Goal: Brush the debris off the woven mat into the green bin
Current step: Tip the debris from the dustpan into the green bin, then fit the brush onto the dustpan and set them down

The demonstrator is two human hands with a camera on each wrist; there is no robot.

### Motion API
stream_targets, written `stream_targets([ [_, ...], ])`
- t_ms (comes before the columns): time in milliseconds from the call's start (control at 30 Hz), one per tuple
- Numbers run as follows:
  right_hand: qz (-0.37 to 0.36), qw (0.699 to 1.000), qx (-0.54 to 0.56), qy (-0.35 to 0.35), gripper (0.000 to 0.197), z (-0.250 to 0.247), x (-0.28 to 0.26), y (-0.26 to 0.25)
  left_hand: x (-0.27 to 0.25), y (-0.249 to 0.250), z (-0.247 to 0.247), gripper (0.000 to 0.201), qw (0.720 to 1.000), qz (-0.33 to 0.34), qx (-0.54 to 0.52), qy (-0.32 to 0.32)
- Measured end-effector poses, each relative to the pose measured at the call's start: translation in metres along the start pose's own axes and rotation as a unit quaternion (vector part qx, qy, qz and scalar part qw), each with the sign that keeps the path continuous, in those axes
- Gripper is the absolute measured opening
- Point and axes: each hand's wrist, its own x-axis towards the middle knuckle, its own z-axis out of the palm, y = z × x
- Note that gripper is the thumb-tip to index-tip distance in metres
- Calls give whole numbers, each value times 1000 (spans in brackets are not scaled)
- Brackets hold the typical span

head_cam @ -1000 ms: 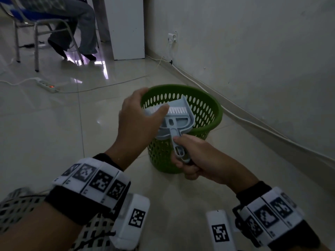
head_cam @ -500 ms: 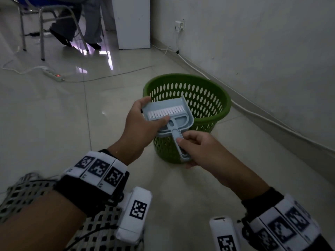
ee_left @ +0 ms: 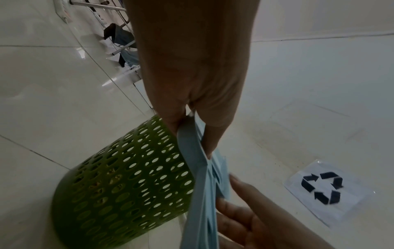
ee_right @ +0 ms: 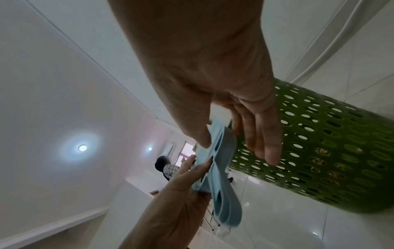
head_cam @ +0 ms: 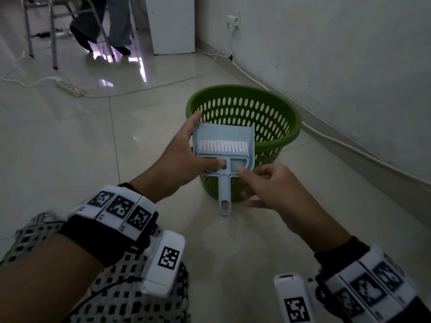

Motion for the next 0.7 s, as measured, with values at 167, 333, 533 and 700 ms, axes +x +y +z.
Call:
stream_targets([
  [167,-39,995,93,-7,52,-7,6,6,-3,0,-1,118,995,8,39,-94],
  [333,-18,981,193,-31,36,-8,-4,43,-12,-10,10,84,989,7,87,-120],
  [533,146,936,319,-12,38,-7,-19,144,-31,-39,34,19,954,196,227,-10],
  [700,198,919,330,88,34,12,-11,196,-56,-64,62,20,943,171,254,-135],
])
